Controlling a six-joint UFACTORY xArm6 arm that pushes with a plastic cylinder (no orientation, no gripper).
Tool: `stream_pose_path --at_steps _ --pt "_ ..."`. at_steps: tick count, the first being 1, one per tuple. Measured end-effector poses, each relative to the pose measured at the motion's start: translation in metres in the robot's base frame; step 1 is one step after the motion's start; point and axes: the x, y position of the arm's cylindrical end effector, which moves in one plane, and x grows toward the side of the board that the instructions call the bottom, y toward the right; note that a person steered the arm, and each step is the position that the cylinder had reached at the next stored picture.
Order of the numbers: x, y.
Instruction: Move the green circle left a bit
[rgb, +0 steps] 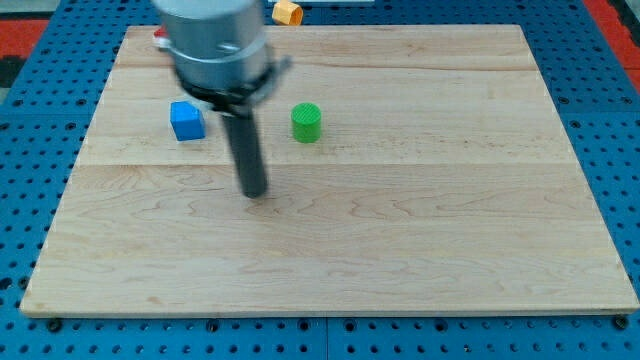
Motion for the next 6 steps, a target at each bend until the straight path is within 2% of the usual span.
stream_pose_path --at_steps 1,2,3,5,6 --pt "0.017 0.074" --pt "-0.014 0.1" --pt "-0.049 0.081" --pt "-0.057 -0.025" --pt "-0.056 -0.044"
